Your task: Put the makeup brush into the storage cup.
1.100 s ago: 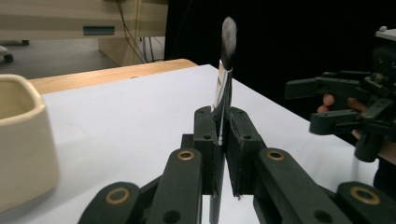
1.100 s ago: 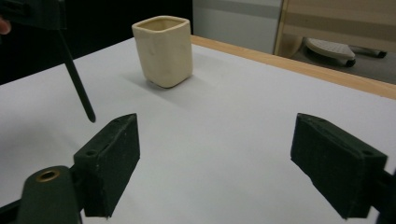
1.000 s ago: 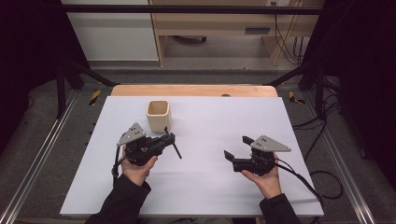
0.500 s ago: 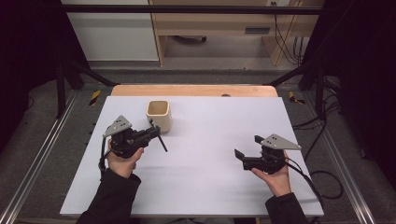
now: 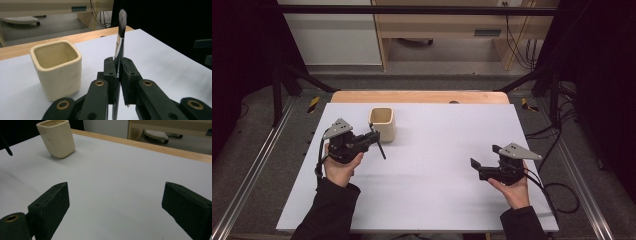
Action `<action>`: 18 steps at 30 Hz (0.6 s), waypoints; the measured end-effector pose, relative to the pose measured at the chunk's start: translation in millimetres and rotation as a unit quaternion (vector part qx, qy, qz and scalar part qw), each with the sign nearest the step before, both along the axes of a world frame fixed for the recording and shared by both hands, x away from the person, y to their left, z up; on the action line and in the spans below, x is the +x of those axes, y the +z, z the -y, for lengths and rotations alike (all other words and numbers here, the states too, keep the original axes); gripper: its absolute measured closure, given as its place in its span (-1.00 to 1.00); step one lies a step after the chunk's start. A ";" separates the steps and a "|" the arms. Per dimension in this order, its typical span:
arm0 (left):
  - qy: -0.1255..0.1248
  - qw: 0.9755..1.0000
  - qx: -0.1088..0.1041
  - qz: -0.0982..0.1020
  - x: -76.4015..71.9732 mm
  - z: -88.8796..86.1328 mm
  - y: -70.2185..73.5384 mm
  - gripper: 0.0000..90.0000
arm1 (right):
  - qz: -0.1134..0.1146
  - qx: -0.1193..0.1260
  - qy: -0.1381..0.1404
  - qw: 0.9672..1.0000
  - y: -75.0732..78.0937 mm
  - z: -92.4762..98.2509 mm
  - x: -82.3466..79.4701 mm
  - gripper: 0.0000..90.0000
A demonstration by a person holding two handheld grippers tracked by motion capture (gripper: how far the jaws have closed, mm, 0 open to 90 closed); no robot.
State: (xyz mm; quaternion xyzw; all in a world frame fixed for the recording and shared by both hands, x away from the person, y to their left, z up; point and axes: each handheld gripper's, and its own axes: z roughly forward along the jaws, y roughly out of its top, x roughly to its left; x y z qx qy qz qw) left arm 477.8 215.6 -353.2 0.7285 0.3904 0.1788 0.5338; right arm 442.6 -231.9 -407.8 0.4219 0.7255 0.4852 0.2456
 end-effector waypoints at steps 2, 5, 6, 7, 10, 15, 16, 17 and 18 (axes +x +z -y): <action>0.000 1.000 0.003 0.000 2.0 0.0 1.4 0.85 | -0.002 -0.001 -0.003 1.000 -0.6 1.8 0.3 -0.82; 0.002 1.000 0.008 0.002 6.3 -0.1 5.0 0.85 | -0.001 0.003 -0.006 1.000 0.6 4.2 0.0 -0.83; 0.004 1.000 0.010 0.003 8.1 -0.3 7.0 0.85 | 0.000 0.003 -0.007 1.000 1.1 4.7 -0.4 -0.83; 0.006 1.000 0.011 0.004 10.3 -0.4 10.0 0.85 | 0.002 0.002 -0.007 1.000 1.3 5.3 -0.4 -0.83; 0.012 1.000 0.019 0.007 16.1 -0.8 18.7 0.85 | 0.000 0.005 -0.008 1.000 1.1 5.2 -0.1 -0.83; 0.018 0.999 0.027 0.012 24.7 0.0 33.4 0.85 | 0.000 0.003 -0.007 1.000 0.8 5.0 0.1 -0.83; 0.020 0.999 0.029 0.014 26.3 0.4 35.9 0.85 | 0.000 0.005 -0.008 1.000 1.0 4.9 0.0 -0.83; 0.021 0.999 0.030 0.014 27.4 0.7 37.6 0.85 | 0.000 0.006 -0.008 1.000 1.2 4.9 -0.2 -0.83; 0.021 0.999 0.032 0.016 29.0 1.0 39.8 0.85 | 0.001 0.006 -0.007 1.000 1.3 5.0 -0.2 -0.83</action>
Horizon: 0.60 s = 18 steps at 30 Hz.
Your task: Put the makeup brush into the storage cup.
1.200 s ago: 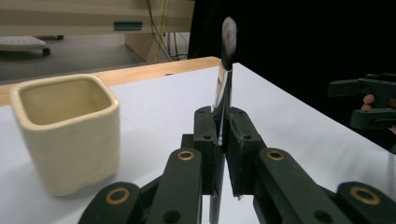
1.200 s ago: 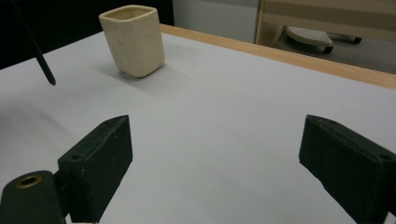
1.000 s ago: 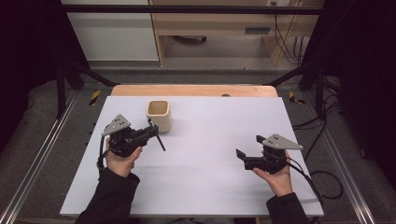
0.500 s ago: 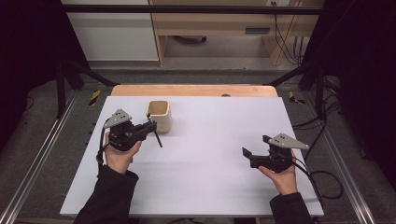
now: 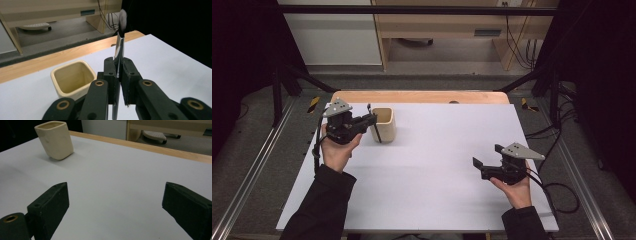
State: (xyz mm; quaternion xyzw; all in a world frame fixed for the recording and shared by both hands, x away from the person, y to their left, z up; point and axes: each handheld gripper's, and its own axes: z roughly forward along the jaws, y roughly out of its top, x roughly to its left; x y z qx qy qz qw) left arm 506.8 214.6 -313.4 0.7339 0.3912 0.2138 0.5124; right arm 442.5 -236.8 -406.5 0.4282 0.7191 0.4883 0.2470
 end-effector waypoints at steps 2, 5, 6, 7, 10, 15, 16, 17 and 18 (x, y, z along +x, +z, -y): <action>0.001 1.000 0.003 0.002 3.5 1.0 4.8 0.85 | 0.001 0.002 0.001 1.000 0.3 0.0 -0.1 -0.83; 0.003 1.000 0.009 0.004 7.1 2.2 9.9 0.85 | 0.001 0.001 0.001 1.000 0.1 -0.1 0.0 -0.83; 0.005 1.000 0.012 0.006 8.4 2.9 12.1 0.85 | 0.001 0.001 0.001 1.000 0.1 -0.2 0.0 -0.83; 0.005 1.000 0.013 0.007 9.3 3.0 13.3 0.85 | 0.001 0.002 0.001 1.000 0.1 -0.2 0.0 -0.84; 0.009 1.000 0.016 0.009 13.4 4.0 17.4 0.85 | 0.001 0.001 0.001 1.000 0.2 -0.2 0.1 -0.84; 0.019 0.999 0.022 0.013 22.1 7.1 24.7 0.85 | 0.001 0.002 0.003 1.000 0.2 -0.6 0.0 -0.84; 0.021 0.999 0.024 0.014 24.0 7.5 25.9 0.85 | 0.000 0.002 0.002 1.000 0.2 -0.6 -0.1 -0.84; 0.022 0.999 0.025 0.014 25.3 7.7 26.7 0.85 | 0.000 0.003 0.002 1.000 0.2 -0.7 0.0 -0.84; 0.024 0.999 0.026 0.015 27.2 7.9 27.6 0.85 | 0.000 0.002 0.002 1.000 0.1 -0.7 0.1 -0.84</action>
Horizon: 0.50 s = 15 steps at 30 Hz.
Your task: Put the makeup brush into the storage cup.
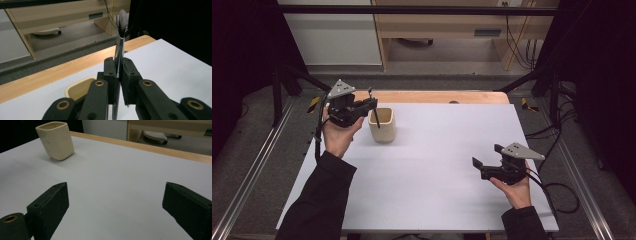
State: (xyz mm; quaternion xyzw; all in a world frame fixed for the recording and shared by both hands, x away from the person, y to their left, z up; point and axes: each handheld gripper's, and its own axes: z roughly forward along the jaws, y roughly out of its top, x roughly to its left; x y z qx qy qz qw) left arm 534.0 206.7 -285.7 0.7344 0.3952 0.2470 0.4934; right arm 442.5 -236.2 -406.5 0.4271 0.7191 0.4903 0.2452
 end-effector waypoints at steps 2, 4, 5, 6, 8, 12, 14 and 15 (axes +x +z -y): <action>0.004 1.000 0.000 -0.001 3.5 0.2 1.5 0.85 | 0.001 -0.001 0.001 1.000 -0.2 -0.1 0.1 -0.84; 0.008 1.000 -0.001 0.000 6.8 0.1 2.4 0.85 | 0.000 -0.002 0.001 1.000 0.1 0.1 -0.1 -0.84; 0.010 1.000 -0.001 0.000 8.8 0.0 2.8 0.85 | 0.000 0.001 0.000 1.000 0.3 -0.1 -0.3 -0.84; 0.011 1.000 0.000 -0.001 10.1 -0.2 3.1 0.85 | 0.002 0.001 0.000 1.000 0.3 0.2 -0.1 -0.84; 0.016 1.000 0.002 -0.001 13.6 -0.6 3.3 0.85 | 0.001 0.001 0.001 1.000 0.3 -0.1 -0.2 -0.84; 0.024 1.000 0.005 0.000 21.2 -2.2 2.5 0.85 | 0.001 0.000 0.003 1.000 -0.1 -1.0 0.2 -0.84; 0.028 1.000 0.004 0.002 23.7 -2.7 1.4 0.85 | 0.000 0.000 0.004 1.000 -0.2 -1.3 0.3 -0.84; 0.030 1.000 0.003 0.003 25.2 -2.9 0.4 0.85 | -0.001 0.001 0.004 1.000 -0.2 -1.5 0.3 -0.84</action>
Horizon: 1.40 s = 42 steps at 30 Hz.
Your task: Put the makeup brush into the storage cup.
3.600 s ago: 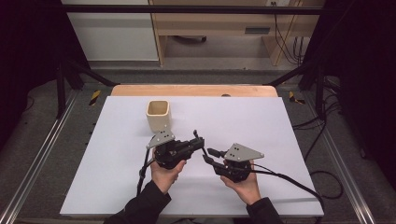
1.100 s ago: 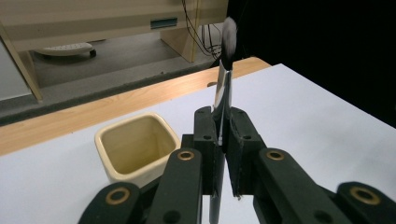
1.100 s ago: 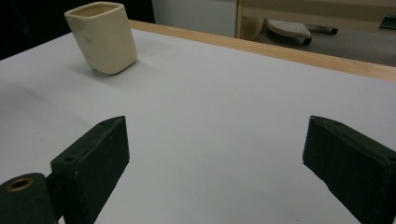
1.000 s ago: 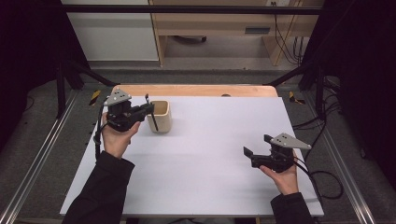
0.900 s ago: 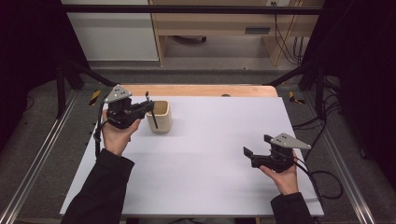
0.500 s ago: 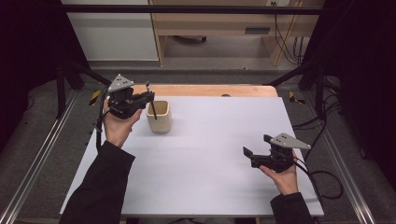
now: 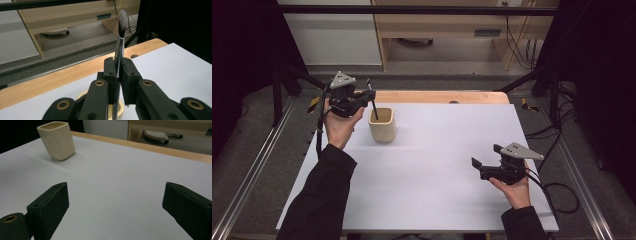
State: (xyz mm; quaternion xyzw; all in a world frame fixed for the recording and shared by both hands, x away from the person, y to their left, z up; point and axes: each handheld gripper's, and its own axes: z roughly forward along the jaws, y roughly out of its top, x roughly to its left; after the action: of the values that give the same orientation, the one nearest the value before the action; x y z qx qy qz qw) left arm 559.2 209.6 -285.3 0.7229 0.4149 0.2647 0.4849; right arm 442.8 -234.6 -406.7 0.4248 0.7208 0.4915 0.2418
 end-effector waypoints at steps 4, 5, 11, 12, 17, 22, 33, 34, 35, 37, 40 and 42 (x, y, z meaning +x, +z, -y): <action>0.009 1.000 0.002 -0.003 7.1 -0.1 -4.8 0.85 | 0.000 0.000 0.001 1.000 0.1 -0.2 0.0 -0.84; 0.010 1.000 0.001 -0.004 9.0 0.2 -6.0 0.85 | 0.000 0.001 0.001 1.000 0.1 -0.3 0.0 -0.84; 0.017 1.000 -0.005 -0.006 19.8 -0.4 -13.3 0.85 | -0.001 -0.001 0.003 1.000 -0.8 -2.7 0.5 -0.84; 0.019 1.000 -0.005 -0.006 21.3 -0.5 -14.4 0.85 | -0.001 -0.003 0.005 1.000 -0.8 -3.0 0.4 -0.84; 0.029 1.000 -0.006 -0.007 30.0 -1.9 -21.1 0.85 | -0.001 -0.004 0.007 1.000 -1.2 -4.7 0.7 -0.84; 0.038 0.999 -0.003 -0.010 36.3 -3.2 -29.1 0.85 | 0.000 -0.005 0.009 1.000 -1.4 -4.7 0.9 -0.84; 0.051 0.999 -0.004 -0.017 42.5 -8.8 -45.8 0.85 | 0.000 -0.005 0.009 1.000 -1.6 -5.0 0.9 -0.84; 0.051 0.999 -0.004 -0.018 42.7 -9.4 -47.2 0.85 | -0.001 -0.005 0.010 1.000 -1.6 -5.0 0.8 -0.84; 0.052 0.998 -0.004 -0.020 42.8 -9.7 -48.4 0.85 | -0.001 -0.005 0.010 1.000 -1.6 -5.0 0.8 -0.84; 0.052 0.998 -0.005 -0.020 43.0 -10.6 -51.8 0.85 | -0.001 -0.005 0.009 1.000 -1.6 -5.0 0.8 -0.84; 0.051 0.998 -0.006 -0.022 43.0 -11.1 -55.2 0.85 | 0.000 -0.005 0.009 1.000 -1.6 -5.0 0.8 -0.84; 0.050 0.999 -0.004 -0.021 42.8 -11.1 -57.0 0.86 | -0.001 -0.006 0.010 1.000 -1.7 -5.0 0.8 -0.84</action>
State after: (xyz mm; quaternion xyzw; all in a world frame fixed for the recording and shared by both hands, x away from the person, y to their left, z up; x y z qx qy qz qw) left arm 602.0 220.7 -342.3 0.7050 0.4615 0.2715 0.4650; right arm 443.7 -229.7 -408.4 0.4164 0.7283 0.4891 0.2388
